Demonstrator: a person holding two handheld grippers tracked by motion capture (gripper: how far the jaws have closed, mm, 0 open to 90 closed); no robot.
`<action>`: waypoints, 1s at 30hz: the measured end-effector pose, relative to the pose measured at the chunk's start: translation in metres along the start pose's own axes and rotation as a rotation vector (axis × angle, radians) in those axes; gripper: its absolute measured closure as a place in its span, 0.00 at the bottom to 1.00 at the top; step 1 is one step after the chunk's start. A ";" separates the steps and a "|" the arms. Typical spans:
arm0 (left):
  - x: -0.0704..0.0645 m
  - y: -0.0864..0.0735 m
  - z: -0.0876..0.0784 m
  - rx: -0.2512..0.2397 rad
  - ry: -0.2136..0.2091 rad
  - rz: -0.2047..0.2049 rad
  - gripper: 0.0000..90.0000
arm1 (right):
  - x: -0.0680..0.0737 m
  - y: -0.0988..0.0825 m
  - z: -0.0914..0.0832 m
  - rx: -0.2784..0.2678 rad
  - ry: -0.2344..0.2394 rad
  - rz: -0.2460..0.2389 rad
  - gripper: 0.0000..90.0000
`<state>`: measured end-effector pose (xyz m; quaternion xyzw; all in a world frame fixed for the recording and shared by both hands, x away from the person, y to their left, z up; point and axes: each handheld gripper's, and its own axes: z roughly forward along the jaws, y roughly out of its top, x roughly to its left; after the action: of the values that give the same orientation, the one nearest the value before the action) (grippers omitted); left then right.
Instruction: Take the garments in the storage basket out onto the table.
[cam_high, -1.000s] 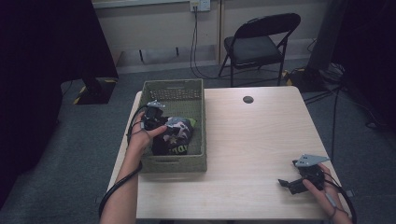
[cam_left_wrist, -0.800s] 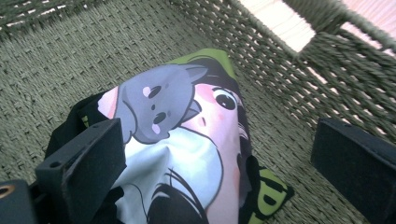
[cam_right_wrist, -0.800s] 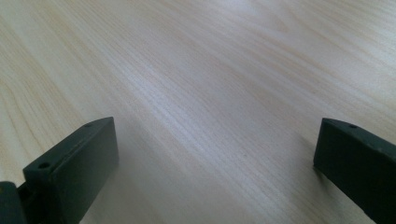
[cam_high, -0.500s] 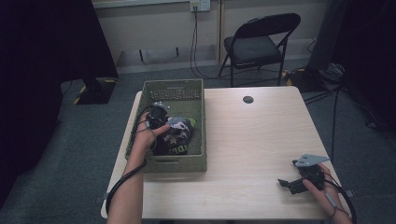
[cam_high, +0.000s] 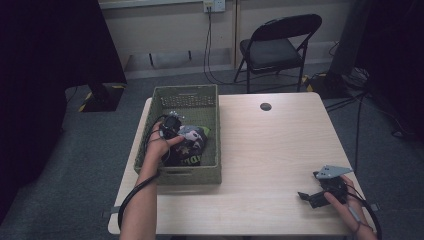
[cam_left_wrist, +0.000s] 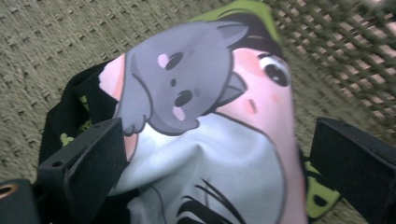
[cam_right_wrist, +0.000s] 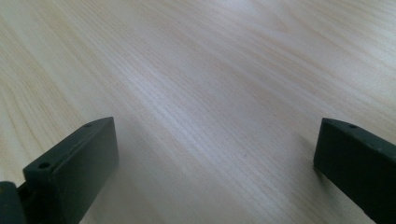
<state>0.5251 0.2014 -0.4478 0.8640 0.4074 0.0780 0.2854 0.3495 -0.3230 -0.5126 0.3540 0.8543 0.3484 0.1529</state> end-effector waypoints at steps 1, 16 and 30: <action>0.000 0.000 0.001 0.004 0.002 0.003 0.04 | 0.000 0.000 0.000 0.000 0.000 0.000 0.00; 0.000 -0.003 0.017 0.077 0.025 0.041 0.01 | 0.000 0.000 0.000 0.000 0.000 0.000 0.00; -0.005 -0.002 0.014 0.119 0.041 0.007 0.42 | 0.000 0.000 0.000 -0.001 0.000 0.000 0.00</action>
<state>0.5258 0.1929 -0.4605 0.8791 0.4139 0.0725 0.2250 0.3495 -0.3230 -0.5126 0.3539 0.8543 0.3486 0.1533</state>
